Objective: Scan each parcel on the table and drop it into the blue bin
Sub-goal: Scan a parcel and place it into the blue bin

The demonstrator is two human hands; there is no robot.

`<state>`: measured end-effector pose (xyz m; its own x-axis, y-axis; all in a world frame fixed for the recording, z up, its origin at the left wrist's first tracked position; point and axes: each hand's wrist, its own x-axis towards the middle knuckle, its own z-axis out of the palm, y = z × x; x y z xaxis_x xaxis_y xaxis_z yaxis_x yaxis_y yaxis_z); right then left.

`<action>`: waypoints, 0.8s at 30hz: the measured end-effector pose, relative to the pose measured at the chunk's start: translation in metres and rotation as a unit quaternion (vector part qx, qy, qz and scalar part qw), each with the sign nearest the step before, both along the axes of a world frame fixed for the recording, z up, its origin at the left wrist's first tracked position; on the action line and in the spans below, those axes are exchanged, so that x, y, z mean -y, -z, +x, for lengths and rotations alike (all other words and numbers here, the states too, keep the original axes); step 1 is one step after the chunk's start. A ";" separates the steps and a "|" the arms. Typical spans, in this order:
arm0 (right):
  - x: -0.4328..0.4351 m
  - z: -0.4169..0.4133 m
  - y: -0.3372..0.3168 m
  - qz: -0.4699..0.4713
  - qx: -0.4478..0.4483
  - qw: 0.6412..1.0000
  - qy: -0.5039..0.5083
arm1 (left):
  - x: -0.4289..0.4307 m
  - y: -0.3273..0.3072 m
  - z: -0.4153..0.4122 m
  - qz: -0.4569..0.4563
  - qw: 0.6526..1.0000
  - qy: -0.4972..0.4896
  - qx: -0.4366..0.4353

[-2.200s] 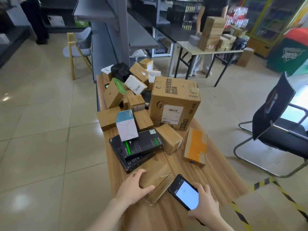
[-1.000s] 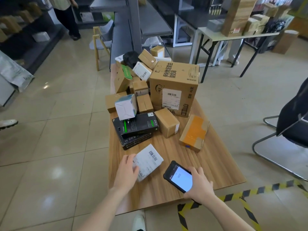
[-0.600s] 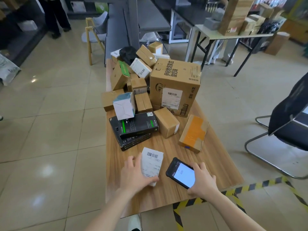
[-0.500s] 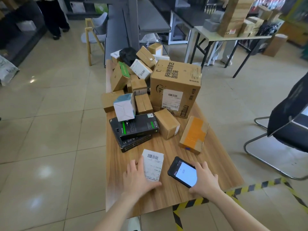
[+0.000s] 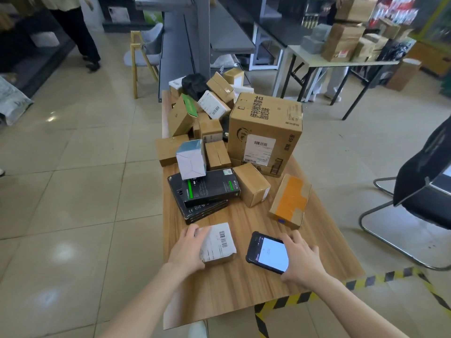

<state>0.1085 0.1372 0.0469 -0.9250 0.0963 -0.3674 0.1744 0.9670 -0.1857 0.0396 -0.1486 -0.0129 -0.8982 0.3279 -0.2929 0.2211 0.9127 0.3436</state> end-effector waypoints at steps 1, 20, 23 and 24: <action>0.001 -0.002 -0.003 0.004 -0.003 1.000 -0.007 | 0.005 -0.002 -0.002 0.003 1.000 0.008 -0.017; 0.052 -0.024 -0.017 0.090 -0.008 0.995 -0.048 | 0.056 -0.010 -0.033 -0.047 0.979 0.123 -0.153; 0.057 -0.024 -0.013 0.071 -0.016 0.996 -0.043 | 0.063 -0.010 -0.032 -0.032 0.978 0.128 -0.160; 0.059 -0.023 -0.011 0.061 -0.014 0.997 -0.040 | 0.067 -0.011 -0.030 -0.027 0.979 0.125 -0.157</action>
<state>0.0852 0.0781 0.0583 -0.9412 0.0647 -0.3315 0.0925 0.9933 -0.0687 0.0096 -0.2157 -0.0023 -0.8402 0.5410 -0.0381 0.5275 0.8315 0.1745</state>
